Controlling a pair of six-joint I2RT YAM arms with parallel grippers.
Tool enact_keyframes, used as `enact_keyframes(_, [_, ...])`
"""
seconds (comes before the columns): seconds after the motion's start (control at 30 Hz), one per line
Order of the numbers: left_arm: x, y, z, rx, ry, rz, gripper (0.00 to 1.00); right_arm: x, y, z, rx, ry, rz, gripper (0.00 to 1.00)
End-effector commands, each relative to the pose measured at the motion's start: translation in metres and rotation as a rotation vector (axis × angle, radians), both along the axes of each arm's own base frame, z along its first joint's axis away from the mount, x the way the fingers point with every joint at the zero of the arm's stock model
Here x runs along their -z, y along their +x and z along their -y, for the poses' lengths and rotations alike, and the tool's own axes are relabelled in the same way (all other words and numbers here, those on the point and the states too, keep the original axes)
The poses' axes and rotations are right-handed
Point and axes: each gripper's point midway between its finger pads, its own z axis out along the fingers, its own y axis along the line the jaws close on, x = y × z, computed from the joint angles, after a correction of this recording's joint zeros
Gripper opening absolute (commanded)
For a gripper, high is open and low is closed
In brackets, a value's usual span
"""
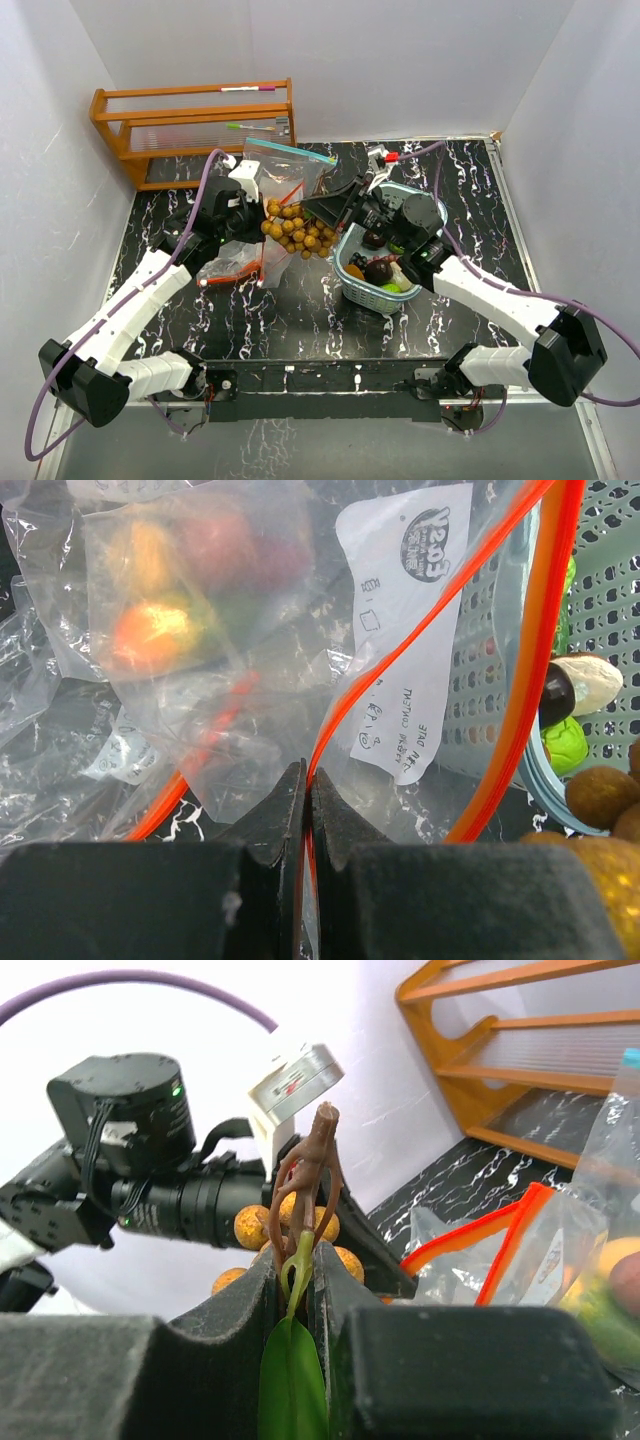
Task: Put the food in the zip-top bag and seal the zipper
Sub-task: Place the fake fruit in the zipper food storage bag.
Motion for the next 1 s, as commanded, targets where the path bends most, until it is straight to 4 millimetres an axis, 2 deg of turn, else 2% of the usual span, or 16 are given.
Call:
enact_keyframes(0.0, [-0.010, -0.003, -0.001, -0.007, -0.034, 0.023, 0.00, -0.037, 0.012, 0.003, 0.106, 0.163, 0.045, 0.08])
enact_keyframes(0.1, [-0.013, -0.003, -0.001, -0.008, -0.046, 0.030, 0.00, -0.023, 0.020, -0.011, 0.143, 0.107, 0.011, 0.08])
enact_keyframes(0.2, [-0.017, -0.003, -0.001, -0.010, -0.051, 0.040, 0.00, -0.008, 0.020, -0.016, 0.180, 0.063, -0.013, 0.08])
enact_keyframes(0.57, [-0.028, -0.004, -0.006, -0.021, -0.051, 0.067, 0.00, 0.054, 0.033, 0.016, 0.388, -0.145, -0.161, 0.08])
enact_keyframes(0.67, [-0.030, -0.005, -0.007, -0.024, -0.052, 0.072, 0.00, 0.062, 0.036, 0.022, 0.422, -0.179, -0.175, 0.08])
enact_keyframes(0.77, [-0.032, -0.004, -0.007, -0.025, -0.052, 0.078, 0.00, 0.072, 0.039, 0.018, 0.418, -0.228, -0.182, 0.08])
enact_keyframes(0.97, [-0.040, -0.004, -0.003, -0.015, -0.078, 0.087, 0.00, 0.076, 0.050, 0.009, 0.429, -0.262, -0.195, 0.08])
